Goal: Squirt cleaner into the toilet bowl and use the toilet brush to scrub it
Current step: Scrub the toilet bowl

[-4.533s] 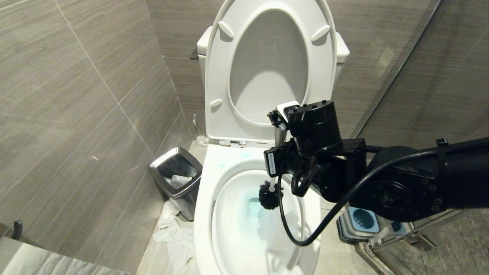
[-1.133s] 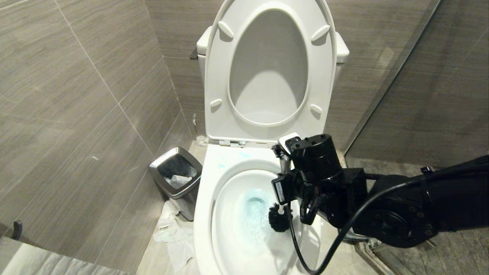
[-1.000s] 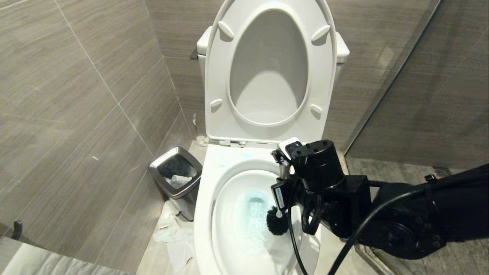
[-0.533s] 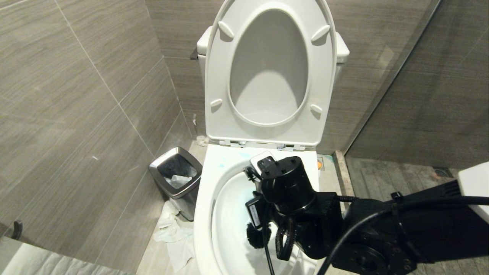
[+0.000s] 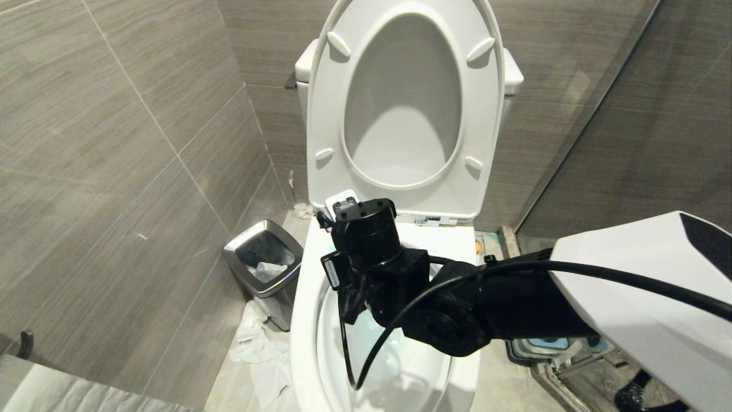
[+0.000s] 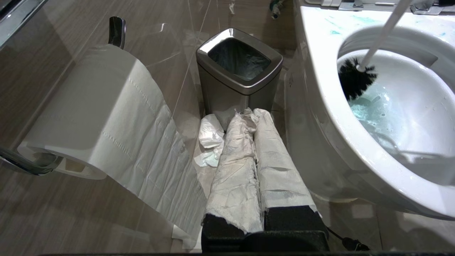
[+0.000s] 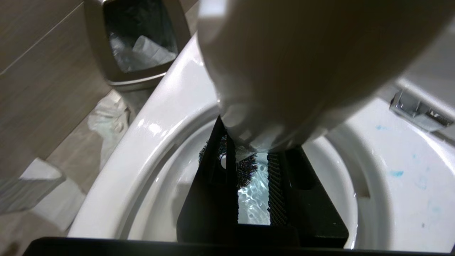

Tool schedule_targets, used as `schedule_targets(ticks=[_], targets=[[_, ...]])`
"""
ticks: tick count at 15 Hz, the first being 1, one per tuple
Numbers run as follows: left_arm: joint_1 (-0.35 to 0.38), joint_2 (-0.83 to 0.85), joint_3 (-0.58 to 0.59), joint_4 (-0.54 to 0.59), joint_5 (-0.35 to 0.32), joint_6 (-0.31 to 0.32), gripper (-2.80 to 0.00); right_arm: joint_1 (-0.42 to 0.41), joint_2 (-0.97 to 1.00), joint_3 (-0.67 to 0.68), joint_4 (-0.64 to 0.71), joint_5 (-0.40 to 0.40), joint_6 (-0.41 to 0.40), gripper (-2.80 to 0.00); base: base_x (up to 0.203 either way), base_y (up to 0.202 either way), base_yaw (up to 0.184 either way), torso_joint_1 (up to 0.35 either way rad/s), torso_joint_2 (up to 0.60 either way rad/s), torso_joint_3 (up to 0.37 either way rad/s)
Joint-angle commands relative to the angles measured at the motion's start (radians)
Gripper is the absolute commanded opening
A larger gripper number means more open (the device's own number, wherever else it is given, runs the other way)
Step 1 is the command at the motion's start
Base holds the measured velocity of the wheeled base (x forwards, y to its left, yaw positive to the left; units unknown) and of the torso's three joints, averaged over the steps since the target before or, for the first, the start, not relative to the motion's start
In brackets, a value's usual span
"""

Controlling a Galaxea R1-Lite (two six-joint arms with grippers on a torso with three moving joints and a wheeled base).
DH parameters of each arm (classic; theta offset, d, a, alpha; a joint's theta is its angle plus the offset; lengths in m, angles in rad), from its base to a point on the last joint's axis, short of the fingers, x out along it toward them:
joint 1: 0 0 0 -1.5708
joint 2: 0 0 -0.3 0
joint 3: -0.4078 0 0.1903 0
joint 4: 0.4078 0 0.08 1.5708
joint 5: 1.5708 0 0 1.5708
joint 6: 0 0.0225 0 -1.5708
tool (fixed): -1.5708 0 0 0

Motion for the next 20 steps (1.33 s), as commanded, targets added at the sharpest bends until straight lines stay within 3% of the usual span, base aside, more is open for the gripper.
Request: schedule_targets(ticks=[1, 7, 11, 15, 20], targets=[[0.001, -0.001, 0.008, 0.0, 0.0, 0.0, -2.8, -0.027, 0.078, -0.076, -0.003, -0.011, -0.025, -2.8, 0.0, 0.0, 0.0, 0.0, 0.0, 0.0], [0.001, 0.0, 0.008, 0.0, 0.0, 0.0, -2.8, -0.138, -0.009, -0.04, 0.006, -0.017, -0.064, -2.8, 0.0, 0.0, 0.0, 0.0, 0.0, 0.0], [0.001, 0.0, 0.008, 0.0, 0.0, 0.0, -2.8, -0.153, -0.182, 0.185, 0.008, 0.028, -0.063, -2.8, 0.0, 0.0, 0.0, 0.0, 0.0, 0.0], [0.001, -0.001, 0.008, 0.0, 0.0, 0.0, -2.8, -0.114, -0.371, 0.426, 0.007, 0.062, -0.062, -2.8, 0.0, 0.0, 0.0, 0.0, 0.0, 0.0], [0.001, 0.0, 0.008, 0.0, 0.0, 0.0, -2.8, 0.02, -0.387, 0.48, 0.004, 0.063, -0.034, -2.8, 0.0, 0.0, 0.0, 0.0, 0.0, 0.0]])
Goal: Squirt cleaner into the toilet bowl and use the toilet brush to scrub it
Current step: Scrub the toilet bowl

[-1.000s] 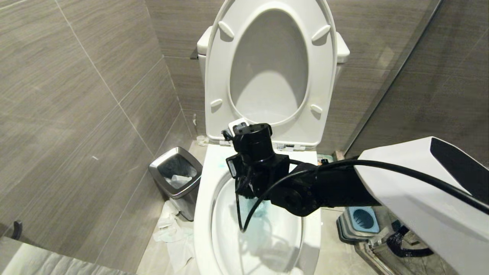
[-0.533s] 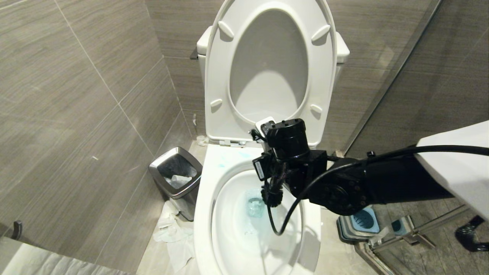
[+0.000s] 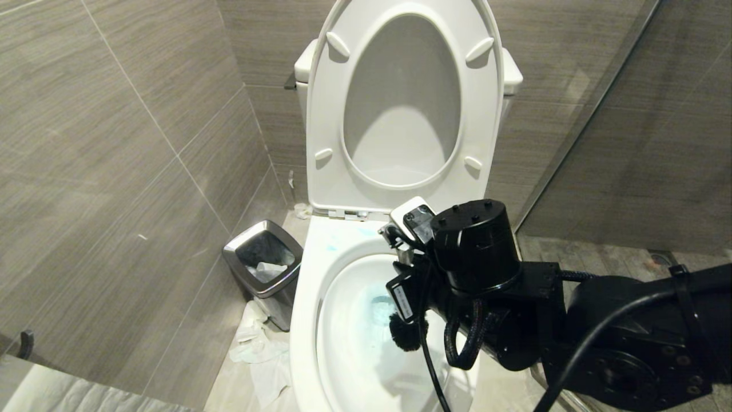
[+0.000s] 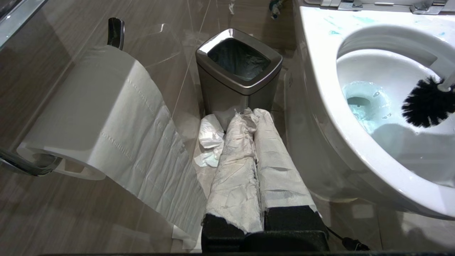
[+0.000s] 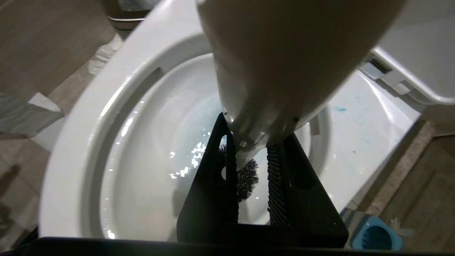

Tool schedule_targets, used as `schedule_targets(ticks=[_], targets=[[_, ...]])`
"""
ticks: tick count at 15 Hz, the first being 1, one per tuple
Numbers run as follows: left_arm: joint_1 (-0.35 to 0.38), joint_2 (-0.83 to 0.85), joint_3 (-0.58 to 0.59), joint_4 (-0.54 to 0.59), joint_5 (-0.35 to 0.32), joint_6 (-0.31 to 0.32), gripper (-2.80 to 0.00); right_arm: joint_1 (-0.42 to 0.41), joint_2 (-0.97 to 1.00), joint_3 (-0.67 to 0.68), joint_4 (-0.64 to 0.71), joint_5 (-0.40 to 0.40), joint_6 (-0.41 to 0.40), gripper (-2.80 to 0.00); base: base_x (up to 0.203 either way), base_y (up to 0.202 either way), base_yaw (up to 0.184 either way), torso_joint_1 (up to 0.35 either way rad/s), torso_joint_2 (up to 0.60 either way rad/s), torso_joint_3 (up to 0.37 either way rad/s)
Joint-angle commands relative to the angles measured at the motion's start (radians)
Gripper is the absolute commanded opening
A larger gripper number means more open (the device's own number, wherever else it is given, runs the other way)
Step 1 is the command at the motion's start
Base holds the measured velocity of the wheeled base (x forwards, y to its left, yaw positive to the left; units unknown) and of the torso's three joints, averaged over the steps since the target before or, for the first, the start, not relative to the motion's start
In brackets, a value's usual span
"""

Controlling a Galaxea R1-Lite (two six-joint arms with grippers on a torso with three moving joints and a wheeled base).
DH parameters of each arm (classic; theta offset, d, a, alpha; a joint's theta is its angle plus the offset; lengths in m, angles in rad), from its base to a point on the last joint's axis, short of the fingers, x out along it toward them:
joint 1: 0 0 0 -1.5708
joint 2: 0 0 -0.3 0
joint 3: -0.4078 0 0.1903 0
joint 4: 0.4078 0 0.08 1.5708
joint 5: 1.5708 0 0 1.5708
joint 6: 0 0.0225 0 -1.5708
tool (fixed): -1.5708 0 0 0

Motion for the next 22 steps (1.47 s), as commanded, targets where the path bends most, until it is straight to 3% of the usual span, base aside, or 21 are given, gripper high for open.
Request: schedule_targets(ticks=[1, 8, 14, 18, 22], targets=[[0.0, -0.001, 0.008, 0.0, 0.001, 0.0, -2.8, 0.039, 0.018, -0.012, -0.004, -0.004, 0.008, -2.8, 0.0, 0.0, 0.0, 0.0, 0.0, 0.0], [0.0, -0.001, 0.008, 0.0, 0.001, 0.0, -2.8, 0.047, 0.289, -0.365, 0.0, -0.025, 0.019, -2.8, 0.0, 0.0, 0.0, 0.0, 0.0, 0.0], [0.0, -0.001, 0.008, 0.0, 0.001, 0.0, -2.8, -0.078, 0.406, -0.545, 0.001, -0.027, -0.07, -2.8, 0.0, 0.0, 0.0, 0.0, 0.0, 0.0], [0.0, -0.001, 0.008, 0.0, 0.001, 0.0, -2.8, -0.13, 0.372, -0.499, 0.0, -0.029, -0.073, -2.8, 0.0, 0.0, 0.0, 0.0, 0.0, 0.0], [0.0, 0.001, 0.008, 0.0, 0.001, 0.0, -2.8, -0.133, 0.261, -0.298, -0.005, -0.023, -0.067, -2.8, 0.0, 0.0, 0.0, 0.0, 0.0, 0.0]])
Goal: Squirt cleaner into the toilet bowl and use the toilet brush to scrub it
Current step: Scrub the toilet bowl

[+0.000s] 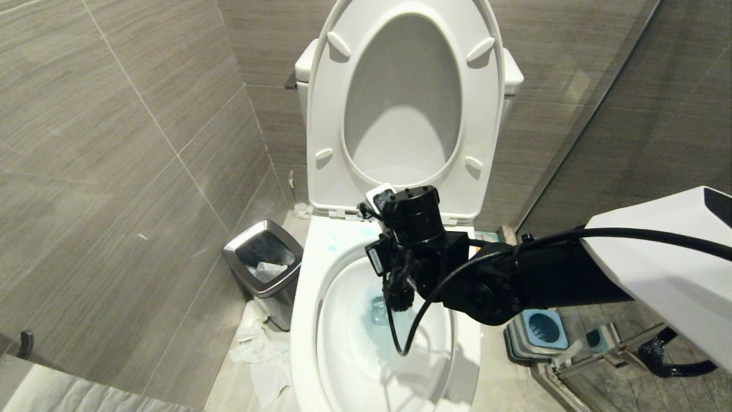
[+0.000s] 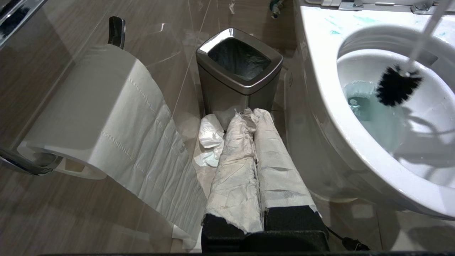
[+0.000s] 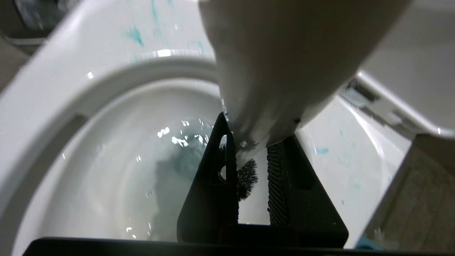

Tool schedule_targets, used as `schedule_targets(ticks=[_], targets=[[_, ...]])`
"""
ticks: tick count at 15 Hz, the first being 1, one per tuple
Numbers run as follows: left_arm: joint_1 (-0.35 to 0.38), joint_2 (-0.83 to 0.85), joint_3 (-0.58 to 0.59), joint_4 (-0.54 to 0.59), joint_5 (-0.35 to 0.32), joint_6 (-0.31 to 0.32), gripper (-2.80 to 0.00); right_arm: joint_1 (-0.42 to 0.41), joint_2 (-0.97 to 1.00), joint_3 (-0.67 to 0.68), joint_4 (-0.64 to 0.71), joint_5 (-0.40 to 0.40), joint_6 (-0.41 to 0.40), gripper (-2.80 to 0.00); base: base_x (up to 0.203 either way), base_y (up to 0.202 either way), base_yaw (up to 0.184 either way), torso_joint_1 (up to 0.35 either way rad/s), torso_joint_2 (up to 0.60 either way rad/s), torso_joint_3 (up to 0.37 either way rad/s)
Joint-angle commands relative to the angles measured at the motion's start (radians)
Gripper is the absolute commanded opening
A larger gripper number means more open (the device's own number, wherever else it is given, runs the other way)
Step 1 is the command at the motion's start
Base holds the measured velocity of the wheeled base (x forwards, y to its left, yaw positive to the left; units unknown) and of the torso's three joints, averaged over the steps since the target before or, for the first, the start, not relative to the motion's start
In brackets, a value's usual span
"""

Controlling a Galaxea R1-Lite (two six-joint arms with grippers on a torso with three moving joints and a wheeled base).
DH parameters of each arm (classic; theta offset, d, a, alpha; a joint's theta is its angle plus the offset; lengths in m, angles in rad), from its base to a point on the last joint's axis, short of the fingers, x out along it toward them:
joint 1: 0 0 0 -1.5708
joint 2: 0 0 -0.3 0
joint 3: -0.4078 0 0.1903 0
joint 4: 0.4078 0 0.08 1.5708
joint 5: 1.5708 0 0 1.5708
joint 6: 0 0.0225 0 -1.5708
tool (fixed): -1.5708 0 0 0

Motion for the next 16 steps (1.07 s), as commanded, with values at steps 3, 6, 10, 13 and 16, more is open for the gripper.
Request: schedule_targets(ticks=[3, 6, 10, 13, 16], targets=[[0.0, 0.0, 0.008, -0.001, 0.001, 0.0, -2.8, 0.026, -0.156, 0.244, -0.024, 0.001, 0.008, -2.8, 0.0, 0.0, 0.0, 0.0, 0.0, 0.0], [0.0, -0.001, 0.008, -0.001, 0.001, 0.0, -2.8, 0.103, -0.212, 0.378, -0.07, 0.001, 0.021, -2.8, 0.0, 0.0, 0.0, 0.0, 0.0, 0.0], [0.0, -0.001, 0.008, -0.001, 0.001, 0.0, -2.8, 0.207, -0.168, 0.368, -0.089, 0.002, 0.047, -2.8, 0.0, 0.0, 0.0, 0.0, 0.0, 0.0], [0.0, 0.0, 0.008, -0.001, 0.001, 0.0, -2.8, 0.229, -0.088, 0.271, -0.089, 0.001, 0.049, -2.8, 0.0, 0.0, 0.0, 0.0, 0.0, 0.0], [0.0, 0.0, 0.008, -0.001, 0.001, 0.0, -2.8, 0.223, 0.006, 0.143, -0.087, 0.001, 0.042, -2.8, 0.0, 0.0, 0.0, 0.0, 0.0, 0.0]])
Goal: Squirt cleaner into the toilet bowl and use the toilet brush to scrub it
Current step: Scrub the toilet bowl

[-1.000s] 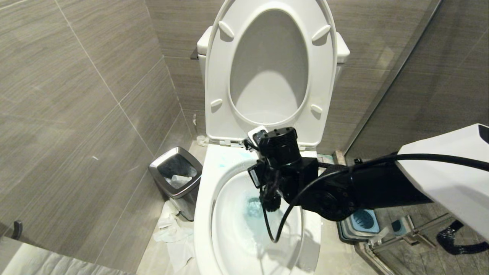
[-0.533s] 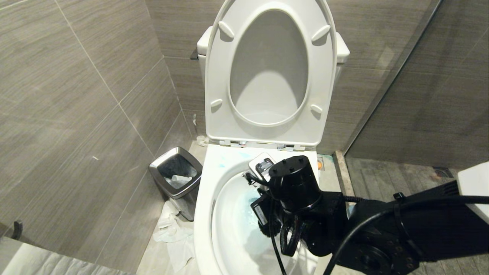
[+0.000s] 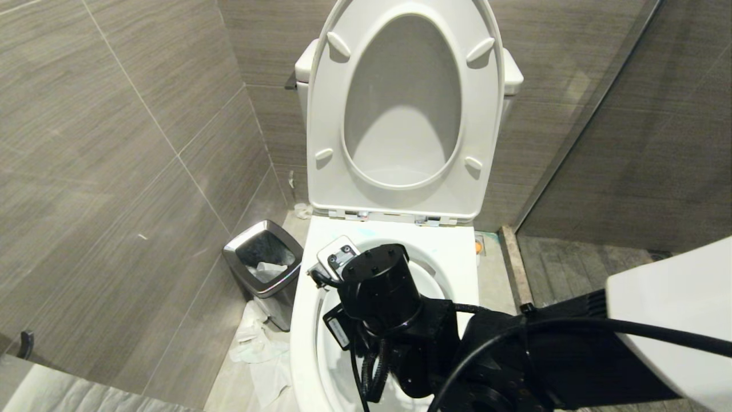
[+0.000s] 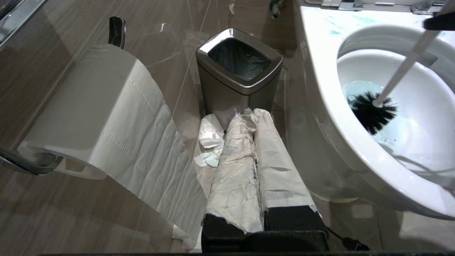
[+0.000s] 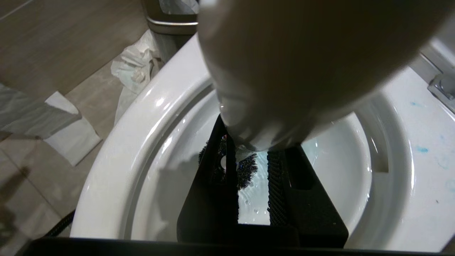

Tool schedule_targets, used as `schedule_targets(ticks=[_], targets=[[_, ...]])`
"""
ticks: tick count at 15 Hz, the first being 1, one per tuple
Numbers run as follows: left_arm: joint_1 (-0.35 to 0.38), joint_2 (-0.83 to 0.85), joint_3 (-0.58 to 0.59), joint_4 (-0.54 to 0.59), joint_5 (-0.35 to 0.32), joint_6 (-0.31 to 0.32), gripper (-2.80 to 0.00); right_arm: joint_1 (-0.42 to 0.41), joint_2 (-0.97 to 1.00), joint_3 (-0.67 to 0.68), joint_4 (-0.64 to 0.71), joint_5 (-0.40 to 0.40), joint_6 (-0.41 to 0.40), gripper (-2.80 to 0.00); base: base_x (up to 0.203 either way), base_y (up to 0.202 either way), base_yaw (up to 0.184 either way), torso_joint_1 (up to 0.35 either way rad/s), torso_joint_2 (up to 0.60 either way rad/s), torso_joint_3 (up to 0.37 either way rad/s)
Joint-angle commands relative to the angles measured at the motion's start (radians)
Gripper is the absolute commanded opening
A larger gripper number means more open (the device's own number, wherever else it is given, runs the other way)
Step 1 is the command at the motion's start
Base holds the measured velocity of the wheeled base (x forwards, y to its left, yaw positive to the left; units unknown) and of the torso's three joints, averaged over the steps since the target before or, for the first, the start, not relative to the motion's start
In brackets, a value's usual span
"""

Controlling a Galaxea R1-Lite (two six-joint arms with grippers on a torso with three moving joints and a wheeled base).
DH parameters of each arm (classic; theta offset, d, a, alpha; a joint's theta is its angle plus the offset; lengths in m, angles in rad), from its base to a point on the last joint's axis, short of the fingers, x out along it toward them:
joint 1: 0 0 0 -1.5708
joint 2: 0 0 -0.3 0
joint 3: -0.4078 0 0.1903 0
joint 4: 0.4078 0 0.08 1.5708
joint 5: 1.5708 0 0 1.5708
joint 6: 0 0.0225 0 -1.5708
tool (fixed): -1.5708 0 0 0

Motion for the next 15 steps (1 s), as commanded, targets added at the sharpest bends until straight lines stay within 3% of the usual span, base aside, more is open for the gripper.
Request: schedule_targets(ticks=[1, 4, 8, 11, 15], targets=[[0.0, -0.001, 0.008, -0.001, 0.0, 0.0, -2.8, -0.016, 0.09, -0.081, -0.002, -0.004, -0.004, -2.8, 0.0, 0.0, 0.0, 0.0, 0.0, 0.0], [0.0, 0.0, 0.008, -0.001, 0.0, 0.0, -2.8, -0.07, 0.167, -0.223, 0.001, -0.004, -0.023, -2.8, 0.0, 0.0, 0.0, 0.0, 0.0, 0.0], [0.0, 0.0, 0.008, -0.001, 0.0, 0.0, -2.8, -0.196, 0.228, -0.376, 0.01, -0.006, -0.108, -2.8, 0.0, 0.0, 0.0, 0.0, 0.0, 0.0], [0.0, -0.001, 0.008, -0.001, 0.0, 0.0, -2.8, -0.25, 0.18, -0.336, 0.015, -0.008, -0.13, -2.8, 0.0, 0.0, 0.0, 0.0, 0.0, 0.0], [0.0, -0.001, 0.008, -0.001, 0.0, 0.0, -2.8, -0.249, 0.028, -0.109, 0.013, -0.002, -0.126, -2.8, 0.0, 0.0, 0.0, 0.0, 0.0, 0.0]])
